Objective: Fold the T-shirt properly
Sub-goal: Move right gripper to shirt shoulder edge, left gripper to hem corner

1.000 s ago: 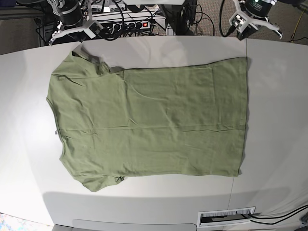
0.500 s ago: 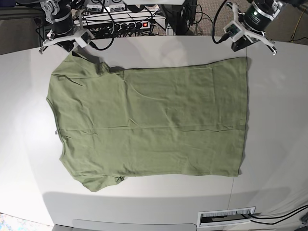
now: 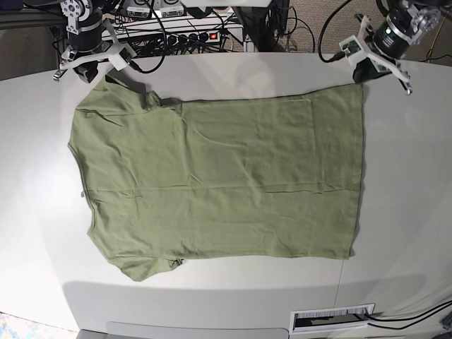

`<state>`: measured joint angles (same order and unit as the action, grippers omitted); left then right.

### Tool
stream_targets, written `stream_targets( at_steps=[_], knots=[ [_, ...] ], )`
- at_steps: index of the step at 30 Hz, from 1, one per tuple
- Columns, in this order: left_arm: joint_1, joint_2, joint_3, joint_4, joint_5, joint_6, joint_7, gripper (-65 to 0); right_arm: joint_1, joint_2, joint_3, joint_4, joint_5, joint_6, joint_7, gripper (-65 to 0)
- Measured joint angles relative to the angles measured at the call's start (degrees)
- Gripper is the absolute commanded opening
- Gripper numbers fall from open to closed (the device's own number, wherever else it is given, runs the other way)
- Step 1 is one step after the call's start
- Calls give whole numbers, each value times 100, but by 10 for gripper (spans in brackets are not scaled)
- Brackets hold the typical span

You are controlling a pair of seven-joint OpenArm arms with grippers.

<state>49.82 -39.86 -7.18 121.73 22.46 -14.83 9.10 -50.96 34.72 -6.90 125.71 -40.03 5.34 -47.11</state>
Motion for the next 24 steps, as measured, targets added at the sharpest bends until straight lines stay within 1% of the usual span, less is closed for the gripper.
stream_targets(
  at_steps=[1,3,4,5,7,8,9,11,13,16,24],
  knots=[
    [-22,-33,48,-46,0,2,-4,-650,2,-20,0,0,-2,-2,0,-570],
    [-83,-120,295,-129,107,-26,-17,-650,0,-37,0,0,42,2,22,-564],
    [-149,-144,476,-170,254,-116,-37,-650,0,-42,0,0,48,0,22,-564],
    [-214,-188,680,-221,328,-179,-59,-619,0,-44,0,0,44,-9,24,-564],
    [-396,-254,1088,-332,470,-208,-68,-517,0,-44,0,0,44,-20,17,-564],
    [-507,-254,1257,-411,496,-199,-52,-479,0,-42,0,0,48,-20,17,-564],
    [-623,-251,1392,-490,490,-170,-7,-462,0,-42,0,0,52,-17,22,-564],
    [-824,-251,1585,-636,496,7,140,-460,0,-39,0,0,63,-20,17,-564],
    [-955,-256,1650,-719,501,85,188,-460,0,-42,0,0,81,-20,20,-564],
    [-1086,-282,1661,-737,496,63,192,-460,0,-42,0,0,83,-13,20,-564],
    [-1425,-621,1661,-844,492,79,138,-460,0,-44,0,0,85,-15,20,-564]
  ],
)
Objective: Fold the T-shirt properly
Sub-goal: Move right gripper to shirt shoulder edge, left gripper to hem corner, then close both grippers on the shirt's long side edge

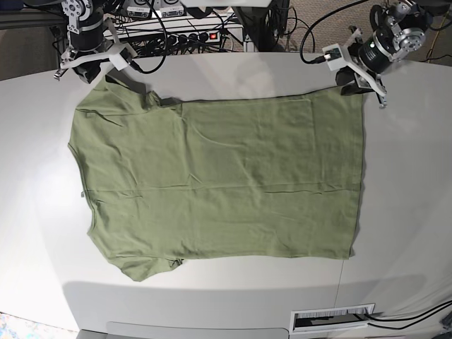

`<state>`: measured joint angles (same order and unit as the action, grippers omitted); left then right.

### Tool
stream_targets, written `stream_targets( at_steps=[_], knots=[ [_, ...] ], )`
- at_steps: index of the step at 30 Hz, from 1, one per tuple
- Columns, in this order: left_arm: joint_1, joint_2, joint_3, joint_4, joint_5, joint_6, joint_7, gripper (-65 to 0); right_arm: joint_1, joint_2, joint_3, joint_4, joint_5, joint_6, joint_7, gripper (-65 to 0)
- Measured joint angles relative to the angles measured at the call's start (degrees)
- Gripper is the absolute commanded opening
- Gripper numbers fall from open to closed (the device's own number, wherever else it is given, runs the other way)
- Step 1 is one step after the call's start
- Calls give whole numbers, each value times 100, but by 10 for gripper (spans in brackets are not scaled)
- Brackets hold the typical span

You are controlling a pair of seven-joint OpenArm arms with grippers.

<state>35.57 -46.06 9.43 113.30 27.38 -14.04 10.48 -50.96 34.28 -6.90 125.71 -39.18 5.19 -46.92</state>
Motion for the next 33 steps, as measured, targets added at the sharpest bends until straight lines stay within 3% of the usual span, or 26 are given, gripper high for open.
stream_targets(
  at_steps=[6,15,23,26,28,31,33],
  knots=[
    [-22,-48,90,-269,-57,-61,-72,-460,0,2,0,0,-4,0,0,-564],
    [-407,-48,750,-289,4,-33,-162,-461,0,0,0,0,-22,-2,-79,-564],
    [-1196,-48,1156,-1113,52,514,-527,-461,0,0,0,0,-81,-11,-168,-564],
    [-1207,-46,1196,-1134,201,533,-544,-468,0,0,0,0,-153,-116,-170,-564],
    [-1207,-48,1196,-1134,201,533,-544,-502,0,0,7,0,-151,-212,-170,-564],
    [-1193,-44,1226,-1156,205,527,-522,-632,0,0,125,0,-149,-243,-170,-564],
    [-1191,-44,1226,-1163,221,509,-518,-650,0,0,280,0,-149,-260,-168,-564]
  ],
)
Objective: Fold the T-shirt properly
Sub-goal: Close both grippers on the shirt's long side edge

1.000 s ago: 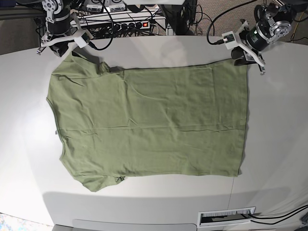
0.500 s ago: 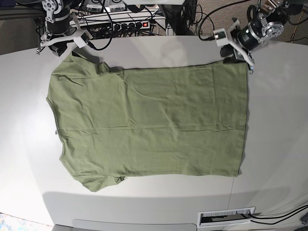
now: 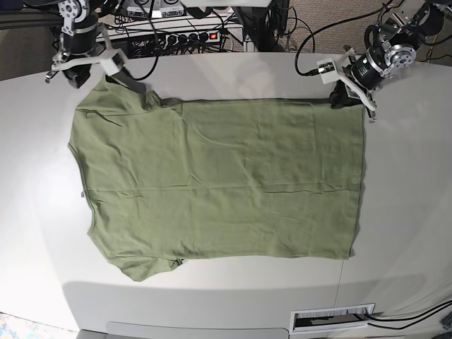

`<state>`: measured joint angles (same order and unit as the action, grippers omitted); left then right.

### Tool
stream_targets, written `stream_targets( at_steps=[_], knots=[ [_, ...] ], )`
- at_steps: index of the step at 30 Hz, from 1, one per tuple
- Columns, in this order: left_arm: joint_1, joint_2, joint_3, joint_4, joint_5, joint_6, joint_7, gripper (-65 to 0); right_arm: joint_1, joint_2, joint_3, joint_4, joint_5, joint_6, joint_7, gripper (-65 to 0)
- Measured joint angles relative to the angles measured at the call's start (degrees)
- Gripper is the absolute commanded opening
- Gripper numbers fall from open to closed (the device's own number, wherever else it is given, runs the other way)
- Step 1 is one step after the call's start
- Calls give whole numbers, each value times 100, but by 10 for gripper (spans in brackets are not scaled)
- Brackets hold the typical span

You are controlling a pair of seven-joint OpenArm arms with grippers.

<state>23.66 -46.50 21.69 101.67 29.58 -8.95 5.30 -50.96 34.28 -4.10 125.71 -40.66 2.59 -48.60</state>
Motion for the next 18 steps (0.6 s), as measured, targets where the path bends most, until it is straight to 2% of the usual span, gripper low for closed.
stream_targets(
  at_steps=[5,11,12,15,16,18],
  knots=[
    [0,0,0,94,63,-68,162,-650,0,0,372,0,-20,0,229,-564],
    [146,-138,0,236,66,-109,256,-650,0,162,407,0,22,2,236,-557],
    [192,-168,0,251,66,-107,256,-650,0,205,407,0,212,22,243,-525],
    [286,-223,0,264,83,-66,251,-650,0,315,407,0,809,348,494,-392],
    [304,-227,-2,271,83,-63,249,-650,0,315,404,0,935,435,566,-370],
    [304,-225,-2,269,83,-63,232,-650,-2,315,407,0,1073,640,599,-364]
  ],
)
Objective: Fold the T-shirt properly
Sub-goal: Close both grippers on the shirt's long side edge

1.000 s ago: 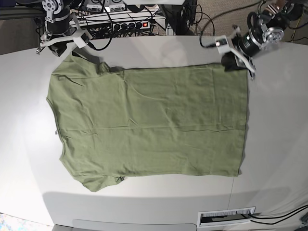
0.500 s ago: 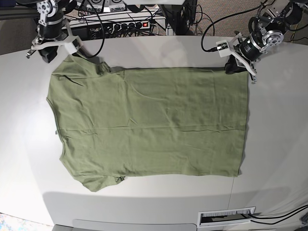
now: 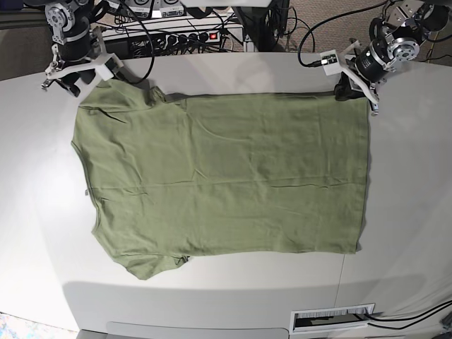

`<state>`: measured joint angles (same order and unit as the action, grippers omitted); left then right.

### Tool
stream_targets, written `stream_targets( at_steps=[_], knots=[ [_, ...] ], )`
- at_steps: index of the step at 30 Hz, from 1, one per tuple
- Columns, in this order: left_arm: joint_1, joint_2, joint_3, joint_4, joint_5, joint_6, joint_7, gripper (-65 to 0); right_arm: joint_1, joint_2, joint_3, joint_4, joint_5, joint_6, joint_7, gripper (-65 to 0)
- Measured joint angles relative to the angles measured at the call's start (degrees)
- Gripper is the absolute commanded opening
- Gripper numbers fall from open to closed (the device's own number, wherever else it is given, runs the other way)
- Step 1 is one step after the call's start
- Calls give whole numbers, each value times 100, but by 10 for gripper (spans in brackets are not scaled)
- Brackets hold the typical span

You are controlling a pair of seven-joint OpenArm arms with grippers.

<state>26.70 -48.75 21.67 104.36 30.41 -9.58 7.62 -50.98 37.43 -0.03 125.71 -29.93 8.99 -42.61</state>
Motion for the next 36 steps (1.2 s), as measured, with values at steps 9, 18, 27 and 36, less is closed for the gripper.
stream_targets(
  at_steps=[9,18,27,36],
  knots=[
    [0,0,0,0,2,0,0,-650,0,2,-2,0,848,772,72,-364],
    [0,-2,0,0,13,0,-17,-650,122,0,-2,-160,1121,820,284,-364],
    [-2,-2,0,0,20,0,-17,-650,415,-2,-2,-684,1335,820,435,-365],
    [-63,-4,2,0,17,-31,-17,-650,791,-2,-76,-957,1580,846,560,-365]
  ],
)
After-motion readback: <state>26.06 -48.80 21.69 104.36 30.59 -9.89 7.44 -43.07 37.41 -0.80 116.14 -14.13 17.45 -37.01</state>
